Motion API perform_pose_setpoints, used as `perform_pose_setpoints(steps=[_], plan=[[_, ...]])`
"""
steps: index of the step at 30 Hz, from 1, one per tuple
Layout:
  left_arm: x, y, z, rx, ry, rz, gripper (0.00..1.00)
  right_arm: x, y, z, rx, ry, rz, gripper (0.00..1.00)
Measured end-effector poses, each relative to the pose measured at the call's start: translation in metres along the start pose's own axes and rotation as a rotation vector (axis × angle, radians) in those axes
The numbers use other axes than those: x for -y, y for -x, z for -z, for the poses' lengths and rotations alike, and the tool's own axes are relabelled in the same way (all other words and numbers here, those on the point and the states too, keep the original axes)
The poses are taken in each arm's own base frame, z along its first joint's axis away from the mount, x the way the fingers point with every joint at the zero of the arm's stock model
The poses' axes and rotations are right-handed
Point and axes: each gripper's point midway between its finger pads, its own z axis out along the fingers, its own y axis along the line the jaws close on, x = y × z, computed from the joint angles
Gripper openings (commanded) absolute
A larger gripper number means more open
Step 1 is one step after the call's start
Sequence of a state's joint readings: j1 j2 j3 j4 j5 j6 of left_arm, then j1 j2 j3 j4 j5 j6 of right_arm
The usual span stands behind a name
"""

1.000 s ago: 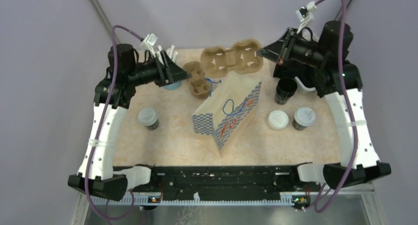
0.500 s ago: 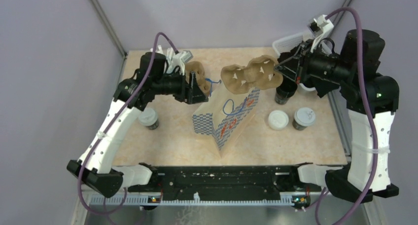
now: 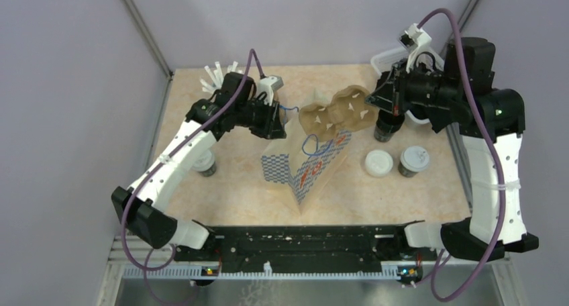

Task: Pack the takeout coffee
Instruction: Place the cup tray in the takeout bag.

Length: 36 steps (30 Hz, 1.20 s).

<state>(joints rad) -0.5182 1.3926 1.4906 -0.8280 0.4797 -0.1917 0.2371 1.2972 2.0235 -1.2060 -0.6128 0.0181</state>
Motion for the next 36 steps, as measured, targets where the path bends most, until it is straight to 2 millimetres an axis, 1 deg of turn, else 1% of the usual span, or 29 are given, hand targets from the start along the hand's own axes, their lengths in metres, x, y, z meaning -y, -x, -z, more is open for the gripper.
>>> perform_pose_setpoints(steps=[4, 5, 6, 12, 15, 20, 25, 28, 31, 34, 36], plan=[[-0.006, -0.002, -0.011, -0.021, 0.034, -0.027, 0.07, -0.001, -0.005, -0.003, -0.027, -0.001, -0.006, 0.0], [-0.006, -0.001, -0.012, -0.022, 0.038, -0.035, 0.01, -0.002, -0.007, -0.005, -0.034, 0.0, -0.006, 0.0], [-0.006, 0.0, -0.013, -0.019, 0.04, -0.045, 0.0, -0.002, -0.009, -0.006, -0.045, -0.001, -0.007, 0.0], [0.002, 0.009, -0.017, 0.01, 0.034, -0.088, 0.0, -0.006, -0.015, -0.02, -0.108, 0.009, -0.01, 0.0], [0.009, 0.016, -0.018, 0.04, 0.018, -0.111, 0.0, -0.002, -0.023, -0.026, -0.147, -0.005, -0.022, 0.0], [0.017, 0.025, -0.013, 0.085, 0.003, -0.13, 0.0, 0.004, -0.029, -0.031, -0.181, -0.035, -0.031, 0.0], [0.022, 0.028, -0.012, 0.101, -0.01, -0.133, 0.0, -0.006, -0.039, -0.041, -0.232, -0.01, -0.019, 0.0], [0.028, 0.026, -0.014, 0.096, -0.025, -0.137, 0.0, -0.01, -0.046, -0.054, -0.274, 0.008, -0.017, 0.0], [0.033, 0.025, -0.015, 0.091, -0.034, -0.134, 0.0, -0.01, -0.056, -0.072, -0.331, 0.02, -0.024, 0.0], [0.034, 0.024, -0.015, 0.089, -0.037, -0.131, 0.0, -0.008, -0.071, -0.09, -0.394, 0.034, -0.038, 0.0], [0.035, 0.024, -0.015, 0.088, -0.038, -0.129, 0.0, -0.006, -0.081, -0.097, -0.423, 0.036, -0.047, 0.0]])
